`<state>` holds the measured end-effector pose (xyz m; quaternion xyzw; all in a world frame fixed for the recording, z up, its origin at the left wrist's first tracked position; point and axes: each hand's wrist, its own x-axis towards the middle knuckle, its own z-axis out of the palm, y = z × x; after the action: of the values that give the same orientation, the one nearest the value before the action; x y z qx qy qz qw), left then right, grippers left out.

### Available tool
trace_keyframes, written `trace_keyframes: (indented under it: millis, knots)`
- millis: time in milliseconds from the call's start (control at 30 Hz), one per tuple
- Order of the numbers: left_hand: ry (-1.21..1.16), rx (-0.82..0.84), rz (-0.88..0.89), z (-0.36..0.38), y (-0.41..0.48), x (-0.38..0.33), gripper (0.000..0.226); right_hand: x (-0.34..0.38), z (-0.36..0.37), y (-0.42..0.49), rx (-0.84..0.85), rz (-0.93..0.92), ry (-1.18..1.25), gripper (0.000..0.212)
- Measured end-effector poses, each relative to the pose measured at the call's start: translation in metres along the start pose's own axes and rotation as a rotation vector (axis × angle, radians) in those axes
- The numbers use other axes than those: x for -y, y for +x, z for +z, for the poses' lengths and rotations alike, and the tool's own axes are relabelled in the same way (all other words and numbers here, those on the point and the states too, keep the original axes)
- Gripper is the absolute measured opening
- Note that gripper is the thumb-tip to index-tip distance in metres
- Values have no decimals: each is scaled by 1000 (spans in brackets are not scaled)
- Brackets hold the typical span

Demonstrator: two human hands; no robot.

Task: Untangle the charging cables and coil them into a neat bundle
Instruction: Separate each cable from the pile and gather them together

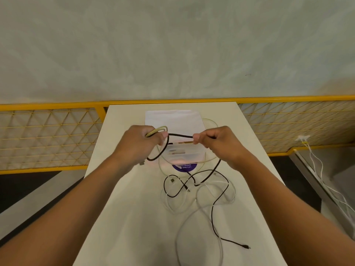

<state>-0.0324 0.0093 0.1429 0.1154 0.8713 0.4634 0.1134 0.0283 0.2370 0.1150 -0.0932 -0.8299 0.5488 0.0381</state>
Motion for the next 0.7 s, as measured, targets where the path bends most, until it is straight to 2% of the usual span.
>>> trace_keyframes:
  millis: [367,500,700]
  knots:
    - [-98,-247,-47,-19,10,1,33,-30,-18,3,-66,114,0,16]
    - [-139,-343,-27,-30,19,4,32,-42,-24,2,-93,184,-29,21]
    - [-175,-376,-60,-38,21,7,31,-69,-34,4,-128,258,-126,21]
